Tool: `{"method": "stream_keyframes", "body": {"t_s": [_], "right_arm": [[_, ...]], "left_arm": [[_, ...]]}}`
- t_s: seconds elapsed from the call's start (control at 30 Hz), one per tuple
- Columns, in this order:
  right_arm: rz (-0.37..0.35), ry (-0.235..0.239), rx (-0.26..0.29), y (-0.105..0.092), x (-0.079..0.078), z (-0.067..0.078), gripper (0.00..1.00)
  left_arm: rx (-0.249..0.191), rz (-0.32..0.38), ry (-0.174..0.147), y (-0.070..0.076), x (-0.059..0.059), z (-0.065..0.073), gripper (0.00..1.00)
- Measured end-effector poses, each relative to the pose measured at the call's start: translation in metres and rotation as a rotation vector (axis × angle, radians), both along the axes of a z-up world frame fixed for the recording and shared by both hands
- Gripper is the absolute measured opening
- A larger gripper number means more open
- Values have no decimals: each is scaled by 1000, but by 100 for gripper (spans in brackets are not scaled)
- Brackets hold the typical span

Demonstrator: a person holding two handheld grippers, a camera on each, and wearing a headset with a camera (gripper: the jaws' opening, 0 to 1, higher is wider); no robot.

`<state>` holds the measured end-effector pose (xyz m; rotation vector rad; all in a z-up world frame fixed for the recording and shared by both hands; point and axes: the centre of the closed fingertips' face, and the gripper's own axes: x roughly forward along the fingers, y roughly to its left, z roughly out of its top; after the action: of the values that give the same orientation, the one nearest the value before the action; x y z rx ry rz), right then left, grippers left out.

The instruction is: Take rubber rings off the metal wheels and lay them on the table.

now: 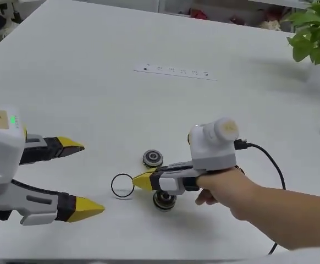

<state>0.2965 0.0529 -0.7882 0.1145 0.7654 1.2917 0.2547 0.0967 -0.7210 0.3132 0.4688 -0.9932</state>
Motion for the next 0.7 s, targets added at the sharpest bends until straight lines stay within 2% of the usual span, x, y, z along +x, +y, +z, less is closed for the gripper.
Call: {"method": "stream_keyframes", "body": {"t_s": [0.47, 0.7], "right_arm": [[-11, -36, -31, -3, 6, -4, 0], [-8, -51, -42, -3, 6, -6, 4]], "left_arm": [[3, 7, -1, 2, 1, 0, 70], [4, 6, 2, 2, 1, 0, 70]]}}
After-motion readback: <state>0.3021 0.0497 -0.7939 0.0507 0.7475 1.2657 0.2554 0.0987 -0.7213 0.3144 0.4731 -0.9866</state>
